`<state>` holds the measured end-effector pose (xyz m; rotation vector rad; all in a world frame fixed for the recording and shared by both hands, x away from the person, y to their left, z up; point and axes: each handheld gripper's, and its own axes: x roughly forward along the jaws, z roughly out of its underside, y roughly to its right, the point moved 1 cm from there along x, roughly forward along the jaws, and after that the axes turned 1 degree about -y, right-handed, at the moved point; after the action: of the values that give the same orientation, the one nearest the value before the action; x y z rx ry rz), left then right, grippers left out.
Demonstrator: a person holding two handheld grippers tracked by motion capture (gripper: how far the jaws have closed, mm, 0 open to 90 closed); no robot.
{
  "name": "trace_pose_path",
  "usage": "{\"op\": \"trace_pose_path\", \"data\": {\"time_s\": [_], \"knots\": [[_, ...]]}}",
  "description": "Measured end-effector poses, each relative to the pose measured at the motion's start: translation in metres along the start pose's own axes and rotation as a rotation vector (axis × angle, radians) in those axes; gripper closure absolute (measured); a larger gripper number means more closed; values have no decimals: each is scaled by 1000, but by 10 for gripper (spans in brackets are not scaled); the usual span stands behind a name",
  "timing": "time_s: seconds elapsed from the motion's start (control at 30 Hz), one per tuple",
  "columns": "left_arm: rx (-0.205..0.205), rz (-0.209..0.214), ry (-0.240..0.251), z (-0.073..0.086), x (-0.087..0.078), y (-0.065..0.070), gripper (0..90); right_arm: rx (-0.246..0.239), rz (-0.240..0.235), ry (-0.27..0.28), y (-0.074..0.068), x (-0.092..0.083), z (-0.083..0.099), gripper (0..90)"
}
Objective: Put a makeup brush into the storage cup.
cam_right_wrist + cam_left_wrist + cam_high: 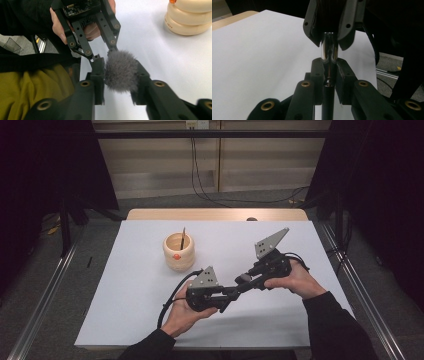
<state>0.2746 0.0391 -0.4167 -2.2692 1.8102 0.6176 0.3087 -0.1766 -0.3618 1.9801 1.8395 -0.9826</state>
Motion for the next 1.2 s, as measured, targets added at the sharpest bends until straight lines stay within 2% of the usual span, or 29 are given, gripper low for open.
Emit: {"op": "trace_pose_path", "data": {"time_s": [0.1, 0.2, 0.4, 0.73, 0.9, 0.97, 1.0, 1.1, 1.17, 1.2], "knots": [[-13, -8, 10, 1, -1, -2, 782, 3, 3, 17, -1, -1, -1, 630], [-14, -21, 9, 1, -2, -3, 782, 4, 10, 28, 0, -1, 0, 528], [-22, -16, 31, 0, -4, -4, 782, 27, 42, 69, 1, -2, 0, 358], [-30, -32, 35, -1, -6, -5, 782, 52, 100, 154, 3, -1, 0, 84], [-37, -31, 52, -1, -7, -5, 782, 48, 111, 183, 3, -1, 1, 24], [-34, -41, 43, -1, -7, -5, 782, 37, 94, 193, 3, -1, 2, 22], [-33, -33, 52, -1, -7, -6, 782, 35, 93, 198, 2, -1, 2, 22], [-33, -49, 44, -1, -9, -6, 782, 48, 117, 219, 3, -1, 2, 21], [-38, -54, 51, -1, -10, -6, 782, 55, 137, 235, 2, -2, 3, 25], [-42, -52, 62, -1, -11, -6, 782, 51, 133, 245, 2, -3, 4, 22]]}}
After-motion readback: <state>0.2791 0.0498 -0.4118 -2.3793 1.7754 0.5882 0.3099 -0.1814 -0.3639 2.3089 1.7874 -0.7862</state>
